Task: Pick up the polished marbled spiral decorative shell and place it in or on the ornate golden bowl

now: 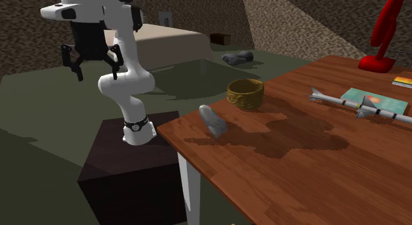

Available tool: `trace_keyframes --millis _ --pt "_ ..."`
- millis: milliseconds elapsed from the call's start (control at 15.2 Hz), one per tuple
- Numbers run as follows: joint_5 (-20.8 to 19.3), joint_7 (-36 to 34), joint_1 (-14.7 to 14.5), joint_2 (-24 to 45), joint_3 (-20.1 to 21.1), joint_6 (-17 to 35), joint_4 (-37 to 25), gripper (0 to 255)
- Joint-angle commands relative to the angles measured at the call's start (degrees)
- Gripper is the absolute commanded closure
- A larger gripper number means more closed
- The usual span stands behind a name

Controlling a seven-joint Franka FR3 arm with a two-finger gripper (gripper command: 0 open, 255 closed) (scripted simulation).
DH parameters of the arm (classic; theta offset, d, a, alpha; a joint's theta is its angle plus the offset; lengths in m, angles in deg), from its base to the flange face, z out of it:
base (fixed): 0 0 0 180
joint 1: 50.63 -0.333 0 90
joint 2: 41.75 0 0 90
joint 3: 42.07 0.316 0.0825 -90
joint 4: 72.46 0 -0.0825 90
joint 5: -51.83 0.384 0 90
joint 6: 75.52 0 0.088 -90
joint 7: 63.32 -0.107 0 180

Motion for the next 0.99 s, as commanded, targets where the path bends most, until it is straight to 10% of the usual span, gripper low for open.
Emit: trace_keyframes --millis 0,924 --pt "0.00 0.00 0.00 0.00 0.00 0.00 0.00 0" --pt "14.72 -19.94 -4.55 4.78 14.64 12.47 4.42 0"
